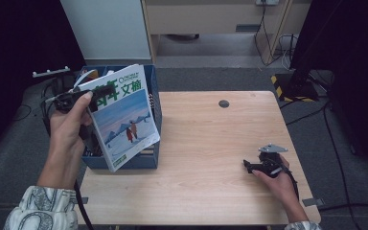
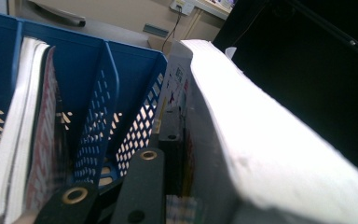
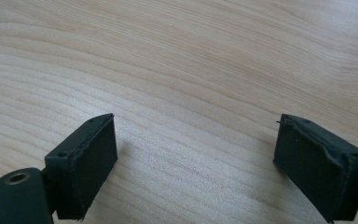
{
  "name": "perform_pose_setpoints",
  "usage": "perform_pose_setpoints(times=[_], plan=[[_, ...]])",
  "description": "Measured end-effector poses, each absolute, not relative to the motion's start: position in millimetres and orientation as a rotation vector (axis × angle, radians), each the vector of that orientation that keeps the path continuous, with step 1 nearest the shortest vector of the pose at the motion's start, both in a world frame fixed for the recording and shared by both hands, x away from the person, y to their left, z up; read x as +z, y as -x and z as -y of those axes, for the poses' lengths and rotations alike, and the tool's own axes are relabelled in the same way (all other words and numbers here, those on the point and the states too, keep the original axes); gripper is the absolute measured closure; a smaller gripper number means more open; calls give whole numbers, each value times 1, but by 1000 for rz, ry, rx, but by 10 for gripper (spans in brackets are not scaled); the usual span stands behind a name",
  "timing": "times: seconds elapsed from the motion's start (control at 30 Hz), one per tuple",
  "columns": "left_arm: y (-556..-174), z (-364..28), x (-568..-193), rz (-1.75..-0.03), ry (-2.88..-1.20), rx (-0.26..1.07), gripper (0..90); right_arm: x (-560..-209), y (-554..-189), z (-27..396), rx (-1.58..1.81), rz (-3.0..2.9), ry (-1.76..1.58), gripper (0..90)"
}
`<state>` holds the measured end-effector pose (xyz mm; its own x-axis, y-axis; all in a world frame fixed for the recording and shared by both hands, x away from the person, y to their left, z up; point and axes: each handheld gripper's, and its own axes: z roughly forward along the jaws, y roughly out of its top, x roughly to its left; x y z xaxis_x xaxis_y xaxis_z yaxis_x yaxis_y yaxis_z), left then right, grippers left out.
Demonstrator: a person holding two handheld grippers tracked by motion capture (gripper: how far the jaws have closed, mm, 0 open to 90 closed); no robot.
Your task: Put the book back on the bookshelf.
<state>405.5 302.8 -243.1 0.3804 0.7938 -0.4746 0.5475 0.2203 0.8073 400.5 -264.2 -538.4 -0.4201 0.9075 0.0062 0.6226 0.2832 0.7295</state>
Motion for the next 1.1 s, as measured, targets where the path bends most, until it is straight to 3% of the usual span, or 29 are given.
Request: perform_pose_setpoints(times=[1.1], plan=[[-447, -304, -257, -1330, -1491, 393, 720, -538, -400, 264, 935, -2152, -1371, 132]])
